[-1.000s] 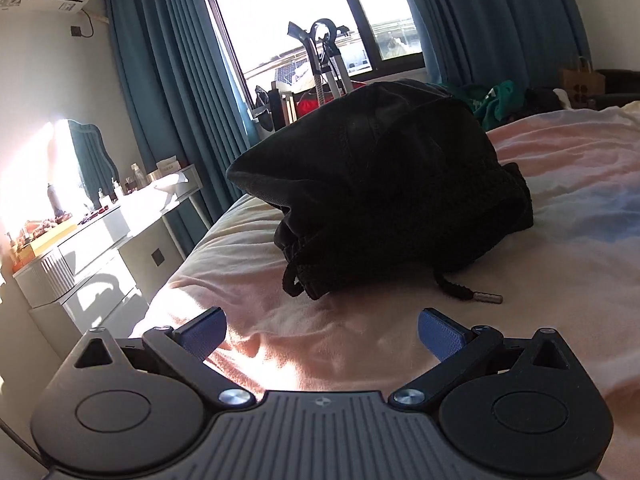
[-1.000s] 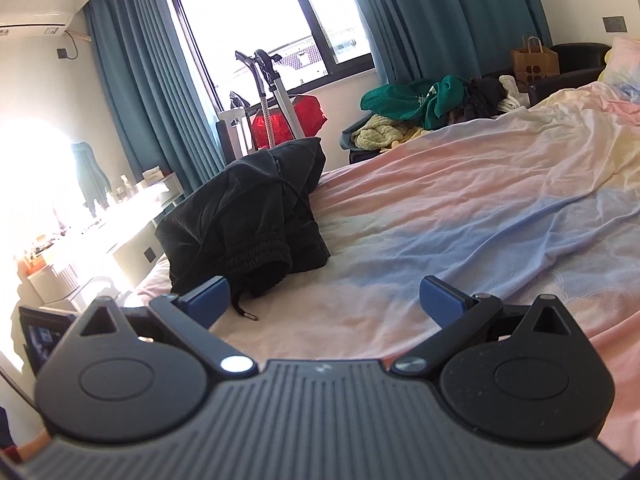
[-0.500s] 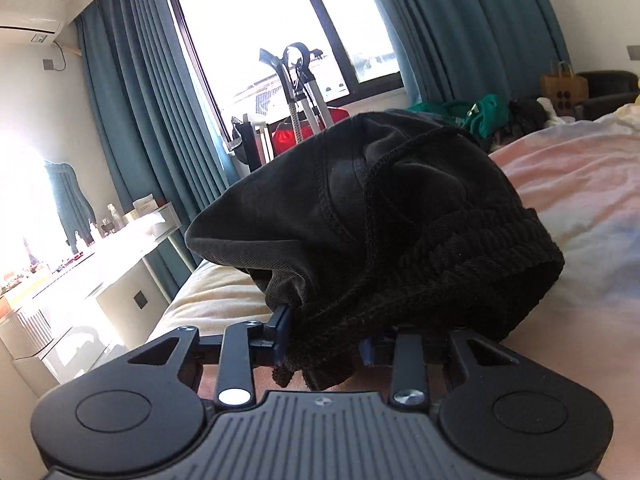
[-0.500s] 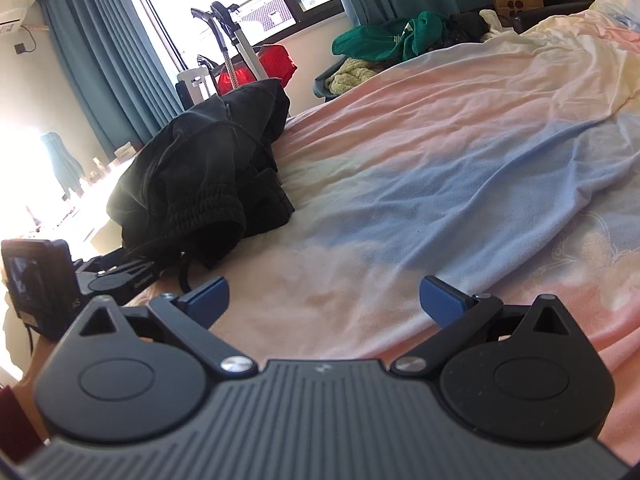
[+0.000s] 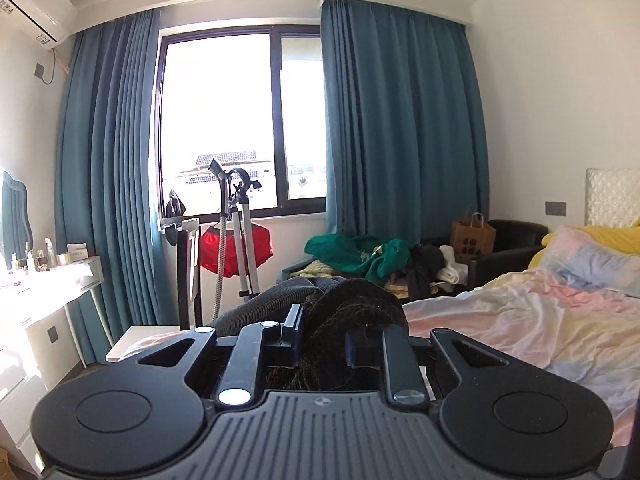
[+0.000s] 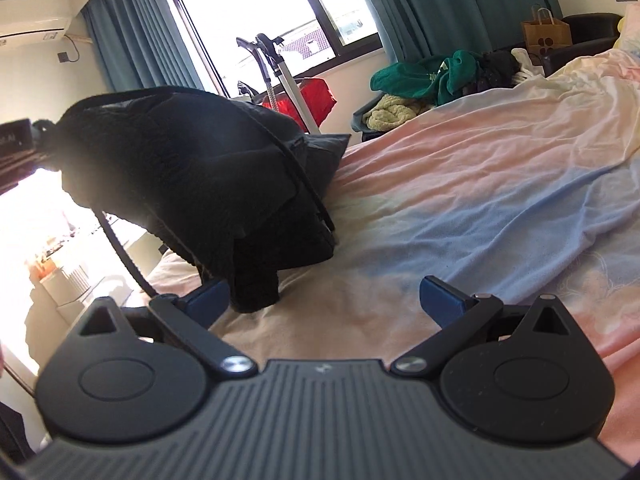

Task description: Fold clothes

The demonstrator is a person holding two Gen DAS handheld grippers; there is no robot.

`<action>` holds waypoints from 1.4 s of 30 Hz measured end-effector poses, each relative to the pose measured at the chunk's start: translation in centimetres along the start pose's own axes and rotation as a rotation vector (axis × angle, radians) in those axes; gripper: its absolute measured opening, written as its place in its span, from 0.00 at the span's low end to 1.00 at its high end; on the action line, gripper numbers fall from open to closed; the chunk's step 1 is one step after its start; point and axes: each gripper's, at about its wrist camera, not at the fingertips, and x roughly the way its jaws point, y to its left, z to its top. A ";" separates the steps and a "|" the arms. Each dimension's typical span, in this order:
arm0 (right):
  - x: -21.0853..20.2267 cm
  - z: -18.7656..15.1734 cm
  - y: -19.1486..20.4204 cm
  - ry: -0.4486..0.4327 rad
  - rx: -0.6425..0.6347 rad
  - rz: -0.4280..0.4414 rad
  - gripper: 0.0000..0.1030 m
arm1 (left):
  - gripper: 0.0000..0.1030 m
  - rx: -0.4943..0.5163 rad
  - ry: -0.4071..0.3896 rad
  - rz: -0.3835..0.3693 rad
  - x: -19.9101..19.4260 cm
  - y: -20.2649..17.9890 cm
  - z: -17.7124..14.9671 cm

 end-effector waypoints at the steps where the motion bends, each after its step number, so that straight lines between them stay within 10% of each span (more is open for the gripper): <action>1: -0.5 0.0 0.3 -0.001 -0.011 0.019 1.00 | 0.20 -0.004 -0.014 -0.013 -1.2 -0.5 0.4; 8: -3.5 -0.3 2.0 0.072 -0.006 0.120 1.00 | 0.21 -0.045 -0.009 -0.036 -7.0 -1.7 -2.9; 21: -3.1 -0.1 2.4 0.053 -0.019 0.077 1.00 | 0.36 -0.441 0.125 0.069 -4.6 10.8 -12.2; 36: -3.8 -0.9 6.8 0.084 -0.210 0.247 1.00 | 0.44 -0.464 0.089 -0.058 -2.9 10.7 -13.7; 42: -3.7 -2.1 8.6 0.158 -0.308 0.298 0.74 | 0.44 -0.443 0.056 -0.073 -3.8 9.8 -13.3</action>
